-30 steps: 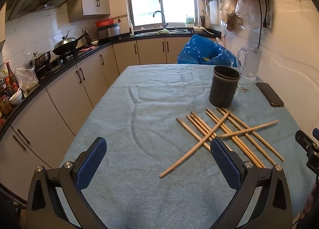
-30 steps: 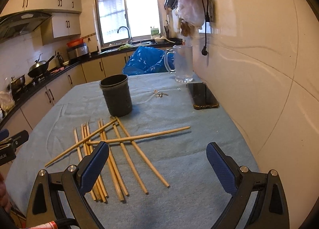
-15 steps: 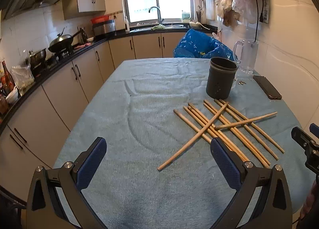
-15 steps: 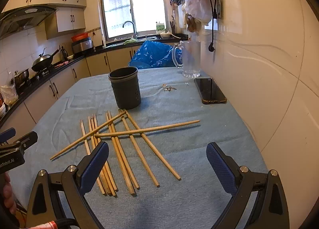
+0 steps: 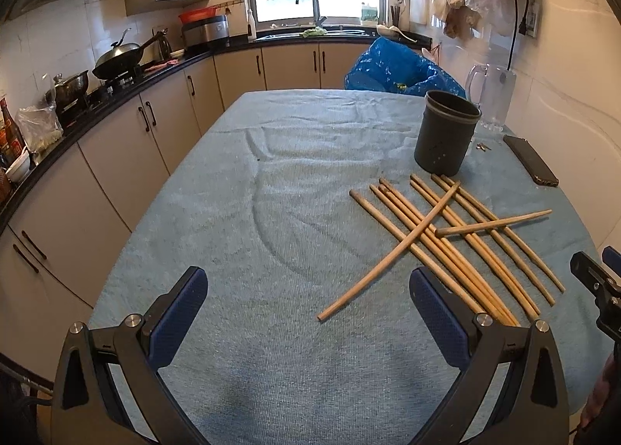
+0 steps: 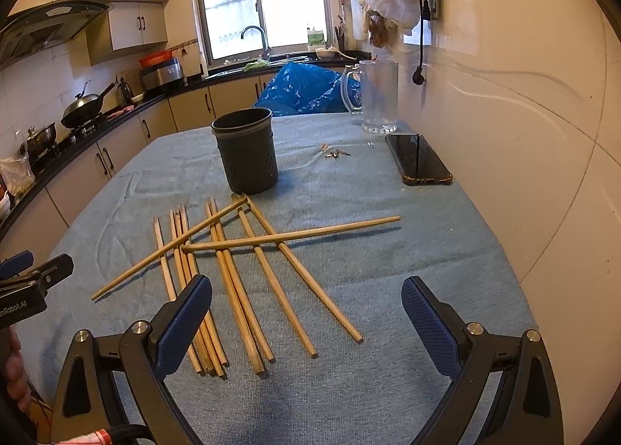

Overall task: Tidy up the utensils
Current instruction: 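Move both tools over the scattered wooden chopsticks, then grasp a wooden chopstick with the left gripper while the right gripper grasps another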

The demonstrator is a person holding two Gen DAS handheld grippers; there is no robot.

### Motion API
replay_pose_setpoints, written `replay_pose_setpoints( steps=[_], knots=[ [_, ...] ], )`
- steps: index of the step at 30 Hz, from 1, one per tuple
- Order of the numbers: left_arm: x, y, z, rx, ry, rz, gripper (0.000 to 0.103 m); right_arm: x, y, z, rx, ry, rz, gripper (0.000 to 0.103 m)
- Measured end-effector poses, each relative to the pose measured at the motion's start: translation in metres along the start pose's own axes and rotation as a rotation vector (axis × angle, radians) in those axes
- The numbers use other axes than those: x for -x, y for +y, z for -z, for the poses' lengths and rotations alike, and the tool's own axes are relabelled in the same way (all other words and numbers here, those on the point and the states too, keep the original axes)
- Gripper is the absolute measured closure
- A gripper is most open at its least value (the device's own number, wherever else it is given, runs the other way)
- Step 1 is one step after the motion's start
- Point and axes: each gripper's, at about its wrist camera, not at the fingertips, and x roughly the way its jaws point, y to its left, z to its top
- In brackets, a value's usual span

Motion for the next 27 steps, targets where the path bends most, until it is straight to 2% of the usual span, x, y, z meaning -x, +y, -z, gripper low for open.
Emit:
replay_pose_setpoints(
  steps=[15,21,25,27],
  knots=[
    [-0.020,0.006,-0.007,-0.040,0.044,0.016,0.000,-0.018,-0.012,0.007,-0.038,0.045,0.001,0.003],
    [-0.036,0.002,-0.019,-0.128,0.063,0.067,0.000,-0.027,-0.030,0.003,-0.099,0.071,-0.021,0.003],
    [-0.055,-0.011,-0.023,-0.169,0.105,0.150,0.000,-0.039,-0.049,-0.002,-0.164,0.113,-0.065,0.003],
    [-0.065,-0.019,-0.025,-0.184,0.130,0.193,0.005,-0.050,-0.062,-0.005,-0.221,0.153,-0.097,0.003]
  ],
)
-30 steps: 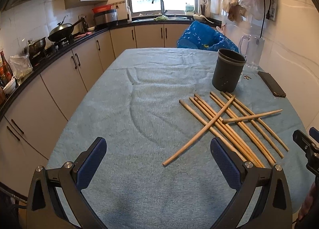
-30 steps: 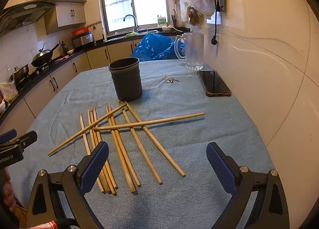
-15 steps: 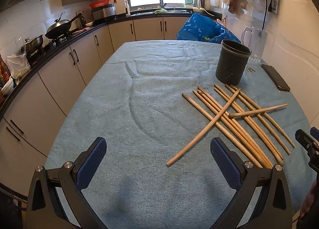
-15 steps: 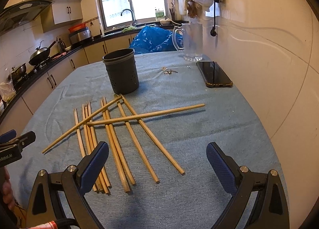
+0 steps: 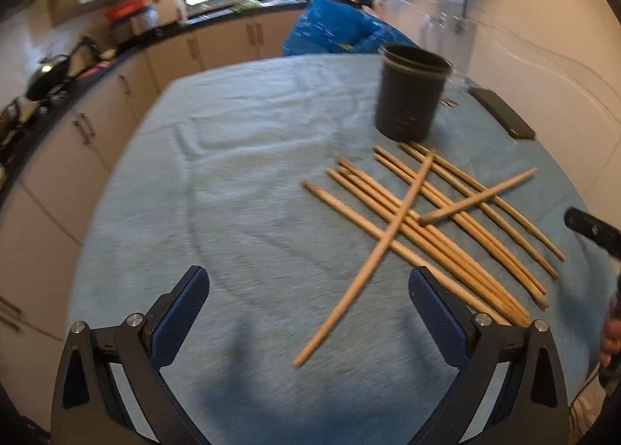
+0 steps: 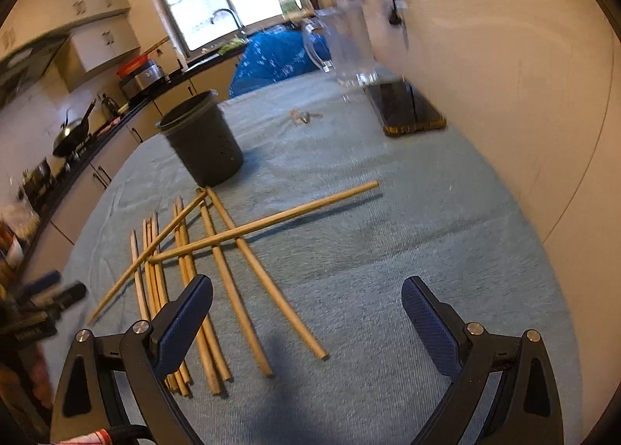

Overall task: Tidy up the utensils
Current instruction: 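Grasp a wooden chopstick with the left gripper while the right gripper grasps another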

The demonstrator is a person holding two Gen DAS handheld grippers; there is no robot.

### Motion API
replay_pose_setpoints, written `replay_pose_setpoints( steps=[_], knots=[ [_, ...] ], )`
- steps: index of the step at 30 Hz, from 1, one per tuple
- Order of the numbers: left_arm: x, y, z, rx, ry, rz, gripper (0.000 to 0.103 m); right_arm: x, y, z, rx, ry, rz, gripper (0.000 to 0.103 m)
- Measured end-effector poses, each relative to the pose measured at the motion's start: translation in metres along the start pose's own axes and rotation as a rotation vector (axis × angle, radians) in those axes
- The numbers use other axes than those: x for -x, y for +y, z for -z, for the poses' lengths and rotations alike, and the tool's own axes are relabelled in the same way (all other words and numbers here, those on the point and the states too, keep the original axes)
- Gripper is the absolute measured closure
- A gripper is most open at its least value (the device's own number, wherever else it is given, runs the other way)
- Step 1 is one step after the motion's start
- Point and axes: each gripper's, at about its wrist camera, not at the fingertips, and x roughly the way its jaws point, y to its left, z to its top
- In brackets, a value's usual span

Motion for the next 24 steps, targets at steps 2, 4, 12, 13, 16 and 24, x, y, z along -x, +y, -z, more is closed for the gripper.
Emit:
replay_pose_setpoints(
  steps=[2,4,12,13,16,24],
  knots=[
    [-0.010,-0.006,-0.004,-0.021,0.021,0.034,0.012,-0.011,-0.015,-0.008,-0.068,0.041,-0.028,0.005],
    [-0.021,-0.012,-0.007,-0.040,0.045,0.047,0.027,-0.022,-0.025,-0.015,-0.121,0.077,-0.042,0.009],
    [-0.042,-0.018,-0.004,-0.032,0.150,0.050,0.087,-0.058,-0.028,-0.052,-0.204,0.126,-0.060,0.011],
    [-0.041,-0.018,-0.003,-0.023,0.157,0.060,0.093,-0.064,-0.024,-0.058,-0.196,0.133,-0.050,0.012],
    [-0.034,-0.015,0.002,0.011,0.177,0.078,0.097,-0.080,-0.012,-0.071,-0.164,0.143,-0.007,0.017],
    [-0.010,-0.008,0.025,0.104,0.242,0.153,0.097,-0.109,0.021,-0.086,0.021,0.167,0.128,0.076]
  ],
)
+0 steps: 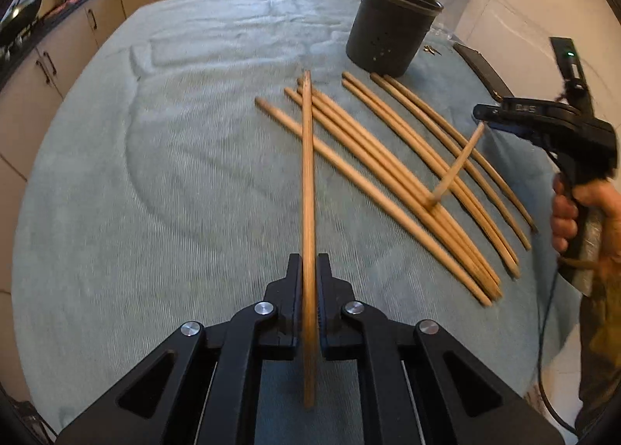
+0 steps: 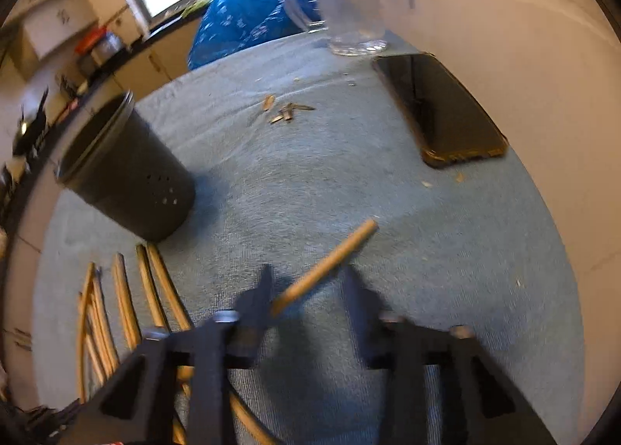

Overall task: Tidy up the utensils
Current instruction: 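Grasp a wooden chopstick with the left gripper while the right gripper grasps another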

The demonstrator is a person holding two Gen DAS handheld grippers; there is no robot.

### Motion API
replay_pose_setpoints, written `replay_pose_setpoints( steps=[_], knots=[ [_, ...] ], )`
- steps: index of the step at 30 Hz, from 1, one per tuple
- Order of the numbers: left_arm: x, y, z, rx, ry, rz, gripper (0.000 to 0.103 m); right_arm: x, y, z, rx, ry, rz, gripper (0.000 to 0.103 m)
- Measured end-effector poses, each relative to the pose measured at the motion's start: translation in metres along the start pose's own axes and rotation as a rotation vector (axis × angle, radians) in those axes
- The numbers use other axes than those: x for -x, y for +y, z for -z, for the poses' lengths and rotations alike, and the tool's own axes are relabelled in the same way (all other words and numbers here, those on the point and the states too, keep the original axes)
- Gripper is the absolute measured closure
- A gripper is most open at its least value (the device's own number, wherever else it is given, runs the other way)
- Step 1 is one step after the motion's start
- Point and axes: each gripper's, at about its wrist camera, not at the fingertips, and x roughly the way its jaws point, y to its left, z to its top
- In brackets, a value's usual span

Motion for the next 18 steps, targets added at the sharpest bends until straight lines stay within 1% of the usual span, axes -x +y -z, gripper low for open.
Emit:
replay_pose_setpoints(
  steps=[1,2,5,6,7,8,9,10,13,15,18],
  knots=[
    [0.002,0.001,0.003,0.007,0.016,0.014,0.097,-0.001,0.003,0.001,0.027,0.002,0.011,0.081],
    [0.003,0.002,0.006,0.013,0.028,0.023,0.097,-0.002,0.007,0.001,0.066,0.006,0.024,0.084],
    [0.012,0.002,0.014,0.025,0.051,0.051,0.096,0.000,0.008,0.005,0.142,0.029,0.024,0.087],
    [0.014,0.003,0.015,0.023,0.053,0.056,0.092,0.001,0.007,0.007,0.161,0.038,0.021,0.088],
    [0.018,0.003,0.016,0.023,0.051,0.061,0.083,0.002,0.006,0.009,0.180,0.048,0.018,0.088],
    [0.022,0.003,0.016,0.021,0.043,0.064,0.078,0.004,0.004,0.013,0.206,0.062,0.010,0.088],
    [0.025,0.002,0.015,0.018,0.030,0.063,0.068,0.006,0.004,0.016,0.222,0.069,0.007,0.088],
    [0.027,0.000,0.013,0.016,0.013,0.058,0.063,0.009,0.003,0.019,0.240,0.075,0.002,0.088],
    [0.025,-0.004,0.001,0.008,-0.012,0.027,0.063,0.015,-0.002,0.030,0.266,0.086,-0.013,0.088],
    [0.016,-0.010,-0.011,-0.012,-0.023,0.017,0.063,0.017,-0.006,0.033,0.269,0.090,-0.020,0.088],
    [-0.001,-0.017,-0.028,-0.056,-0.028,-0.055,0.063,0.021,-0.010,0.037,0.269,0.096,-0.029,0.088]
  ],
)
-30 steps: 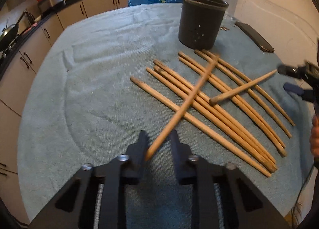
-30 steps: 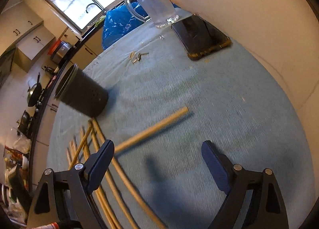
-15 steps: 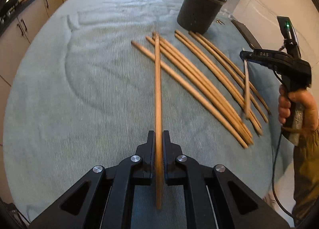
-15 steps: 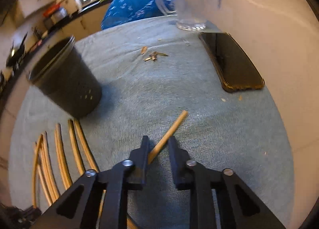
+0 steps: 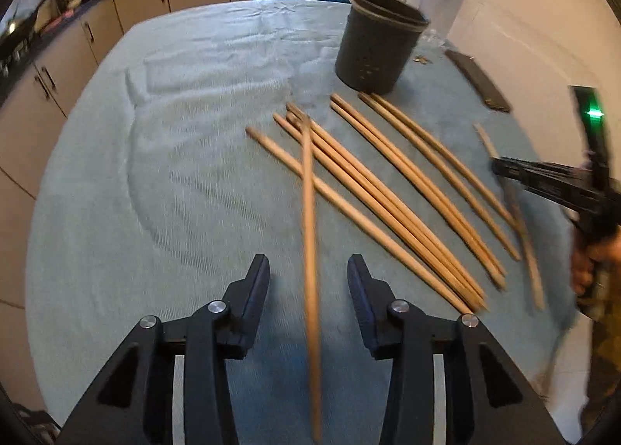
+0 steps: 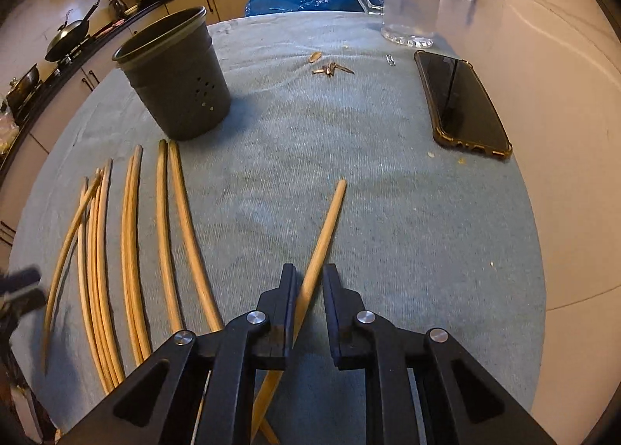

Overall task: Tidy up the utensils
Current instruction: 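Grasp a wooden chopstick with the left gripper while the right gripper grasps another, then lift both held chopsticks upright and carry them over the dark holder cup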

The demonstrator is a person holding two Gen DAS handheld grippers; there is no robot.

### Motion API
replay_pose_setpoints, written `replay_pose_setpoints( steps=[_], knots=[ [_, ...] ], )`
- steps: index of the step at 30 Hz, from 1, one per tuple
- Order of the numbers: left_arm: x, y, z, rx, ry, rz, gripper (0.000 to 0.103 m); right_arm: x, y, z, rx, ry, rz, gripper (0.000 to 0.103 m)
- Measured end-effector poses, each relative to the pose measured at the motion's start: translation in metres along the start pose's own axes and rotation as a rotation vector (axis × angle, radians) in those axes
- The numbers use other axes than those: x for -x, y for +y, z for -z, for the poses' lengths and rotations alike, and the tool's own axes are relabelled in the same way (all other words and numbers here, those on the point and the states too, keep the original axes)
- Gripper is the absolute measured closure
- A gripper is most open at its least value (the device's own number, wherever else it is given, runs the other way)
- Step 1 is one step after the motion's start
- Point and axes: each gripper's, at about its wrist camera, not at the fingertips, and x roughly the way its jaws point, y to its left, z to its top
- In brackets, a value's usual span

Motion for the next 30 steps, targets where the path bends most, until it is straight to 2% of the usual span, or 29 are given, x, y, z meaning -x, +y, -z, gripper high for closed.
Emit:
replay_pose_setpoints(
  steps=[2,4,6,14,22,24,25,27,30],
  knots=[
    [-0.011,-0.001,-0.011,-0.025,0.002,-0.037,0.063,0.002,-0.004,0.002,-0.007,0.006,-0.011,0.088],
    [-0.022,0.002,-0.020,-0.032,0.024,-0.057,0.078,0.003,-0.009,0.004,-0.013,0.014,-0.020,0.088],
    [-0.031,0.007,-0.027,-0.026,0.050,-0.050,0.084,0.004,-0.010,0.005,-0.016,0.025,-0.026,0.088],
    [-0.037,0.011,-0.048,-0.054,0.079,-0.081,0.085,-0.004,-0.010,-0.011,-0.020,0.089,-0.033,0.086],
    [-0.052,0.009,-0.067,-0.077,0.132,-0.071,0.085,-0.020,0.011,-0.038,0.050,0.178,0.082,0.085],
    [-0.053,0.004,-0.068,-0.073,0.121,-0.076,0.085,-0.024,0.018,-0.045,0.083,0.203,0.106,0.085],
    [-0.052,0.004,-0.068,-0.067,0.115,-0.074,0.092,-0.025,0.020,-0.047,0.088,0.213,0.102,0.087],
    [-0.050,0.002,-0.064,-0.055,0.098,-0.051,0.096,-0.025,0.020,-0.049,0.091,0.221,0.087,0.093],
    [-0.031,0.002,-0.057,-0.050,0.028,-0.061,0.097,-0.017,0.019,-0.043,0.080,0.176,0.061,0.096]
  ],
)
